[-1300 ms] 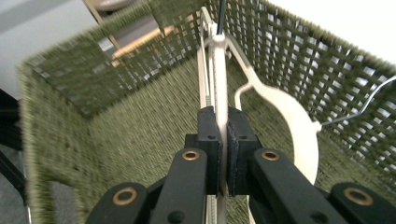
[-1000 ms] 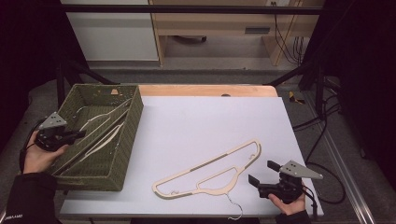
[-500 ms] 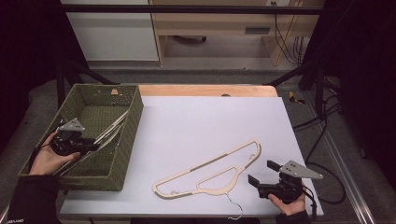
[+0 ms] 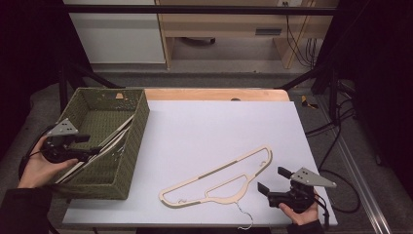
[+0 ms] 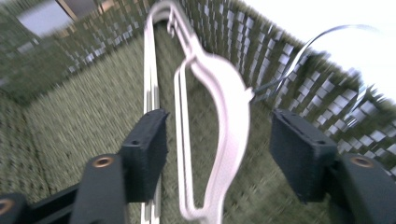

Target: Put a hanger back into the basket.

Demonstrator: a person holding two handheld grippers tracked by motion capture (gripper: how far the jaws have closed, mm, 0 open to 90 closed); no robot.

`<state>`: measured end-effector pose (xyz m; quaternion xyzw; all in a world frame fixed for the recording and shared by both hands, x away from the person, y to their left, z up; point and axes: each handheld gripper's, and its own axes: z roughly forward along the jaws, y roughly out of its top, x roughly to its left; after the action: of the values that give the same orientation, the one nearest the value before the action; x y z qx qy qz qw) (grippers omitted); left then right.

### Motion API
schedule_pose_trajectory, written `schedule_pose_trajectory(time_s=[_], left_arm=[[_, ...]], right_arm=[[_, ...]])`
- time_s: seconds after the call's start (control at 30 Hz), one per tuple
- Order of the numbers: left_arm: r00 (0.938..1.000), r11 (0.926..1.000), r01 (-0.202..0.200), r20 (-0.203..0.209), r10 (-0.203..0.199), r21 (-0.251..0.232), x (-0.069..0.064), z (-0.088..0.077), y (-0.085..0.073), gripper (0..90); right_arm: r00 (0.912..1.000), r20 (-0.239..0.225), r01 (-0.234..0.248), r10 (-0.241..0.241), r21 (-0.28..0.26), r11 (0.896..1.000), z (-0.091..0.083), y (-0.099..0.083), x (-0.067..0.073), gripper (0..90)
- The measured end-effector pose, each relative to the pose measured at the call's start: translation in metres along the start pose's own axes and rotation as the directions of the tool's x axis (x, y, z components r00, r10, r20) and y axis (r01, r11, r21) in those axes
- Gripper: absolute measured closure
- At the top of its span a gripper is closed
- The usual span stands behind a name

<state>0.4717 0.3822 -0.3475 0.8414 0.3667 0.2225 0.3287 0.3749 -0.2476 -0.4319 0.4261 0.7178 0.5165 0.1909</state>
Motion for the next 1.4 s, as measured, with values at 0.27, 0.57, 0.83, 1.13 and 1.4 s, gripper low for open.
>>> schedule_pose_trajectory(time_s=[0.27, 0.57, 0.83, 1.13, 1.4], left_arm=[[1.0, 0.9747, 0.009, 0.003, -0.008, -0.223, -0.034, -0.015, 0.02, 15.4], [0.9984, 0.9231, 0.029, 0.055, -0.009, -0.383, -0.099, -0.004, 0.041, 13.9], [0.991, 0.9006, 0.057, 0.134, 0.002, -0.431, -0.153, 0.023, 0.043, 10.1], [0.977, 0.9132, 0.11, 0.211, -0.027, -0.393, -0.193, 0.061, 0.03, 5.3], [0.9631, 0.9354, 0.098, 0.269, -0.003, -0.34, -0.215, 0.087, 0.019, 5.3]], right_arm=[[0.9998, -0.02, -0.01, 0.01, -0.016, 1.0, 0.001, 0.003, 0.005, 5.6], [0.9996, -0.024, -0.014, 0.014, -0.023, 1.0, 0.002, 0.005, 0.007, 4.4], [0.999, -0.044, -0.011, 0.012, 0.006, 1.0, 0.004, 0.004, 0.01, 7.9], [0.9985, -0.046, 0.031, -0.03, 0.033, 0.999, 0.007, 0.003, 0.015, 8.2], [0.9971, -0.054, 0.058, -0.053, 0.087, 0.995, 0.016, -0.003, 0.026, 11.2]])
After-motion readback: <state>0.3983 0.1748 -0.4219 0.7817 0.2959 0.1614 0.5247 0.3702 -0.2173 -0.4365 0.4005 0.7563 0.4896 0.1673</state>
